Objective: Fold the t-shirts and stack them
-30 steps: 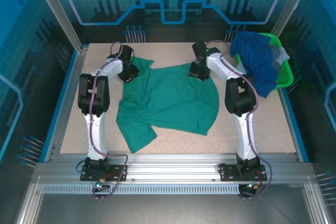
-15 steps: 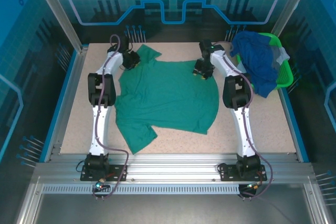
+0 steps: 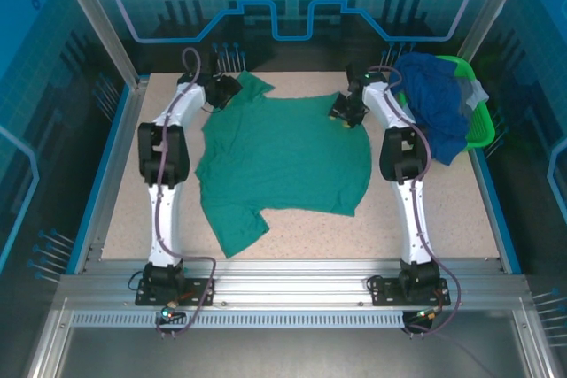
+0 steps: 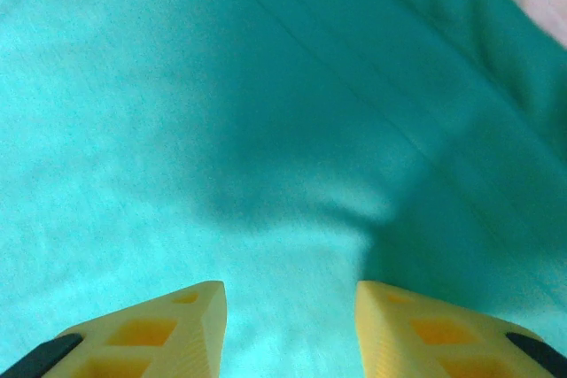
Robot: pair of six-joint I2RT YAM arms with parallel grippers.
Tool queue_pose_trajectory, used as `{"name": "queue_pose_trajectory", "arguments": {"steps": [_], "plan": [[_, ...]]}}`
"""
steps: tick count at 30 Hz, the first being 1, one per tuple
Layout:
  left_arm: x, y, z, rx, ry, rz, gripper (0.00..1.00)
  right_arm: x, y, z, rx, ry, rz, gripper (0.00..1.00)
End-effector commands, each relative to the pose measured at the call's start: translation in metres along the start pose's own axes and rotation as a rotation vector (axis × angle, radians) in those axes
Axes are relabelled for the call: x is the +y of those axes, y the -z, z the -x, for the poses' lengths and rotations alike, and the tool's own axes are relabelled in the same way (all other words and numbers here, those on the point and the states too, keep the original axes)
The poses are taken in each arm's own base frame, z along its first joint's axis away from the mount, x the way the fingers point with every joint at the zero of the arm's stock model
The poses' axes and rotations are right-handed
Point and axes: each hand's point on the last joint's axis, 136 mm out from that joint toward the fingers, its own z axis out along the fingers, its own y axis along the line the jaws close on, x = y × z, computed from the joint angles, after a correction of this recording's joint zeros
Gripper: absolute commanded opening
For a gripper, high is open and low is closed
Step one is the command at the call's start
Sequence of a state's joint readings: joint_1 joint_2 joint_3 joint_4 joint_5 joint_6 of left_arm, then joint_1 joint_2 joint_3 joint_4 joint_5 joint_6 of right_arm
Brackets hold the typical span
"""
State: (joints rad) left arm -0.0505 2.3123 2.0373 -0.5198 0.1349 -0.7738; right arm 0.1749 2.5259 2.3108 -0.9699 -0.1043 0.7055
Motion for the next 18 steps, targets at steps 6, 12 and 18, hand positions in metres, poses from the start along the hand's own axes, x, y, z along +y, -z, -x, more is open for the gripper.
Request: {"name": "queue_pose_trajectory", "arguments": {"steps": [6,12,18], "plan": [[0.058,0.066,-0.094,0.132,0.219,0.098,0.43,-0.015,0.087,-0.084,-0.087,-0.029,0.009,0.40],[0.090,0.043,-0.139,0.227,0.302,0.118,0.42,-0.044,0.068,-0.138,0.004,-0.040,0.006,0.37],[0.115,0.016,-0.145,0.255,0.259,0.193,0.41,-0.071,0.035,-0.152,0.079,-0.027,-0.085,0.36]]}}
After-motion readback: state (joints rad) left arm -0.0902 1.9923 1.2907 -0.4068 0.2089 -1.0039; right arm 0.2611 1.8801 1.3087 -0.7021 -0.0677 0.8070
